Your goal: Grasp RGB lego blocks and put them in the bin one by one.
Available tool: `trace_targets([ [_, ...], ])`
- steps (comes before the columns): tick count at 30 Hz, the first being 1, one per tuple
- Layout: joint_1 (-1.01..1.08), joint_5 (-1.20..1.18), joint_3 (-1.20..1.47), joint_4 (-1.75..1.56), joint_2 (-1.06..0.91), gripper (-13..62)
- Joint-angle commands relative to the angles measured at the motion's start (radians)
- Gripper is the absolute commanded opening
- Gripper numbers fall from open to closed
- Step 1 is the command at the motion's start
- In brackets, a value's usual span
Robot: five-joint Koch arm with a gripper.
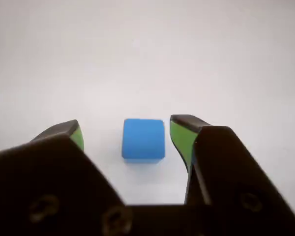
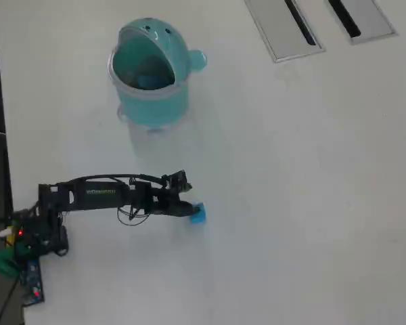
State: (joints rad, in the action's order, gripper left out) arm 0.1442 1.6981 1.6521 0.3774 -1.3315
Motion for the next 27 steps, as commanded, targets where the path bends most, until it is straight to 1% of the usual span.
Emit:
trace_targets([
  [1, 0.009, 0.008, -0.026, -0.008, -0.011, 33.3],
  [9, -0.002, 0.011, -0.006, -0.015, 0.031, 33.3],
  [27, 0.025, 0.012, -0.083, -0.075, 0.21, 33.3],
])
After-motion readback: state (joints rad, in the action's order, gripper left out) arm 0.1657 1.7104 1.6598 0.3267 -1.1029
